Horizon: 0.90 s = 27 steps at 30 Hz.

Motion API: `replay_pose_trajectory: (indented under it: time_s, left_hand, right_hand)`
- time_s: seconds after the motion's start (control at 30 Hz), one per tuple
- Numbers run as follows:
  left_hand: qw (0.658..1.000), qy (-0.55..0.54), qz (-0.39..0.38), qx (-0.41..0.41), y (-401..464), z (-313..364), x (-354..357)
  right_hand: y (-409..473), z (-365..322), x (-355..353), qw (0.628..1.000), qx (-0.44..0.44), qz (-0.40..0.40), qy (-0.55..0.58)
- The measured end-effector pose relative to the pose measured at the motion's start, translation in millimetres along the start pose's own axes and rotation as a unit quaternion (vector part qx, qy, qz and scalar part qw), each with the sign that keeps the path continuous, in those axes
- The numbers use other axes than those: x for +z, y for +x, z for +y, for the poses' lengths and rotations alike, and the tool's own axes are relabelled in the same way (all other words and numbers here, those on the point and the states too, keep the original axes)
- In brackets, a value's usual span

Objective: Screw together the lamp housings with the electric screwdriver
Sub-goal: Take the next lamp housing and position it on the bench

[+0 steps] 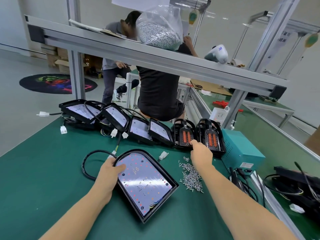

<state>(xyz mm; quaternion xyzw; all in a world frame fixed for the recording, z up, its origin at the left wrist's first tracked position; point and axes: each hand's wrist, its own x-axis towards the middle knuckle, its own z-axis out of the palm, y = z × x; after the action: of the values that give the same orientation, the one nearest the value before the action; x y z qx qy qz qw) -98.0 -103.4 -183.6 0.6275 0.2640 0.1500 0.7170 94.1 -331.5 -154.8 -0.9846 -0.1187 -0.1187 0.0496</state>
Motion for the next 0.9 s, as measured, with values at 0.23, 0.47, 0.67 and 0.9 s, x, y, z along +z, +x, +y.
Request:
replay_pose_trajectory:
  time_s: [0.23,0.47,0.67,0.9]
  left_hand:
    - [1.000,-0.001,0.000,-0.011,-0.5,0.3,0.1]
    - [1.000,0.003,-0.007,-0.016,-1.3,0.3,-2.9]
    - [1.000,-0.008,-0.010,-0.010,-2.0,0.4,-2.9]
    - [1.000,-0.022,-0.011,-0.002,-3.2,-0.6,-3.0]
  right_hand:
    - [7.0,-20.4,-2.0,0.994,0.080,0.009,0.080]
    - [22.7,-35.5,-10.0,0.987,0.127,-0.042,0.090]
    - [30.9,-39.3,-13.9,0.975,0.169,-0.078,0.124]
    - [35.6,-37.7,-14.9,0.973,0.179,-0.105,0.103]
